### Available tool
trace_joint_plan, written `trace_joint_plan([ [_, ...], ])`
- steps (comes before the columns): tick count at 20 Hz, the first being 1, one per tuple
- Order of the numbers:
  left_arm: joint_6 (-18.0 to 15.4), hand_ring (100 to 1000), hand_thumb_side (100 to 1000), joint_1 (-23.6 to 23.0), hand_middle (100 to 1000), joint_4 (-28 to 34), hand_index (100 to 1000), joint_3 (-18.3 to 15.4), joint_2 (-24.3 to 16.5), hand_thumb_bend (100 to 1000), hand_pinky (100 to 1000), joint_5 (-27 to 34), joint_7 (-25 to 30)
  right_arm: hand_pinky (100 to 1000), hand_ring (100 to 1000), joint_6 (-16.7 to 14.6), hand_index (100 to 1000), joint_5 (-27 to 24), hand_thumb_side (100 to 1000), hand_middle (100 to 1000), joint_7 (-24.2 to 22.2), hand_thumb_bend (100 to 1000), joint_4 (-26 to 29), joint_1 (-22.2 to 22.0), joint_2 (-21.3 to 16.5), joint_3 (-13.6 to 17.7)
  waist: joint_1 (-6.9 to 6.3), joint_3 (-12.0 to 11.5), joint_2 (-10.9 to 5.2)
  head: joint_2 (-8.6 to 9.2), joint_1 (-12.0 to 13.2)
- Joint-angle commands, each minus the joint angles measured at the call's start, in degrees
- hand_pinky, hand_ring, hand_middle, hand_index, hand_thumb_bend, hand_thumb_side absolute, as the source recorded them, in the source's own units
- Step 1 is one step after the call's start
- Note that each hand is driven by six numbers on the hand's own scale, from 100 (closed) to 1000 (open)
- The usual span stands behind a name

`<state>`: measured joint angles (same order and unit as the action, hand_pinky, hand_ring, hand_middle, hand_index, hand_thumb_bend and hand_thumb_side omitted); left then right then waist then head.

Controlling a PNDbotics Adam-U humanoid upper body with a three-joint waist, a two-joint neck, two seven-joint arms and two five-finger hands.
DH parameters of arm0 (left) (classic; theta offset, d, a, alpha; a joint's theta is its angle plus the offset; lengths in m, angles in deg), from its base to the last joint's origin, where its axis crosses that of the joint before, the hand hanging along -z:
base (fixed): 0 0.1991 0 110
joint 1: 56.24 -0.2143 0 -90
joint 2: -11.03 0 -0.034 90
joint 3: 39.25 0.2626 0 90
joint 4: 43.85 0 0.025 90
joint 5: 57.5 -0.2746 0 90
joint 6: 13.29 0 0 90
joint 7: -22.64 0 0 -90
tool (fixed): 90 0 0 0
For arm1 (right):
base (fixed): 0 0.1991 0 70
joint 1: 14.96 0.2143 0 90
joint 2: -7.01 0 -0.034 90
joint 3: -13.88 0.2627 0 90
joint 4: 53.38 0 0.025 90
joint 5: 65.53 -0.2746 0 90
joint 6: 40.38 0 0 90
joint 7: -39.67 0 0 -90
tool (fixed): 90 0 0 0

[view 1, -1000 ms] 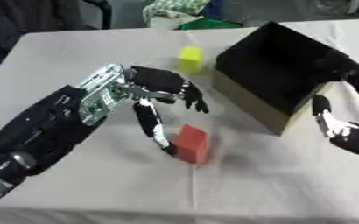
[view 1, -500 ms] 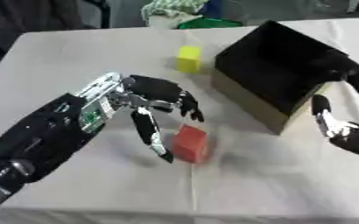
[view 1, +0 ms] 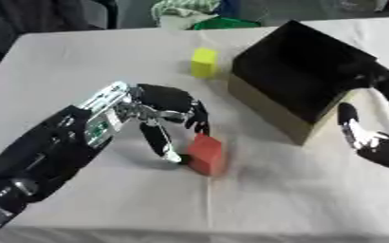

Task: Pick up objects on the table and place them in the box.

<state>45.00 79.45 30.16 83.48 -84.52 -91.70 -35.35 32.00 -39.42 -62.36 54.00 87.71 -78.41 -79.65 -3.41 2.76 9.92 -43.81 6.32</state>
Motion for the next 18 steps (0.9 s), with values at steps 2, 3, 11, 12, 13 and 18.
trace_joint_plan([
  [2,-20.26,479,278,0.74,479,0.94,653,-4.34,-0.18,206,642,2.06,19.96,987,727,0.11,1000,0.20,553,841,0.10,100,0.53,0.81,-0.28,0.31,0.32,-0.10,-0.72,0.00,-0.28],
  [3,-20.26,479,264,0.93,478,1.14,653,-5.20,-0.16,215,643,2.63,19.96,987,727,0.12,1000,0.20,553,841,0.11,100,0.51,0.78,-0.26,0.34,0.34,-0.15,-0.74,-0.01,-0.32],
  [11,-20.26,481,173,6.43,480,-2.21,652,-17.42,2.31,245,651,4.31,18.31,988,727,0.07,1000,0.07,552,840,-0.02,100,0.42,0.74,-0.01,0.25,0.64,-0.33,-0.89,0.09,-0.59],
  [12,-20.26,488,165,7.67,483,-3.31,652,-18.68,3.34,246,653,3.64,17.46,988,727,0.05,1000,0.01,552,840,-0.05,100,0.40,0.81,0.06,0.20,0.68,-0.17,-0.85,0.19,-0.54],
  [13,-20.26,490,159,8.82,484,-4.36,653,-19.72,4.41,244,654,2.74,16.52,988,727,0.02,1000,-0.07,552,840,-0.09,100,0.39,0.88,0.10,0.15,0.72,0.02,-0.80,0.27,-0.47],
  [18,-20.23,494,147,14.69,486,-10.78,659,-23.96,11.23,242,658,-4.72,11.43,989,726,-0.11,1000,-0.35,552,839,-0.36,100,0.42,1.36,0.30,-0.17,0.79,1.47,-0.37,0.67,0.25],
])
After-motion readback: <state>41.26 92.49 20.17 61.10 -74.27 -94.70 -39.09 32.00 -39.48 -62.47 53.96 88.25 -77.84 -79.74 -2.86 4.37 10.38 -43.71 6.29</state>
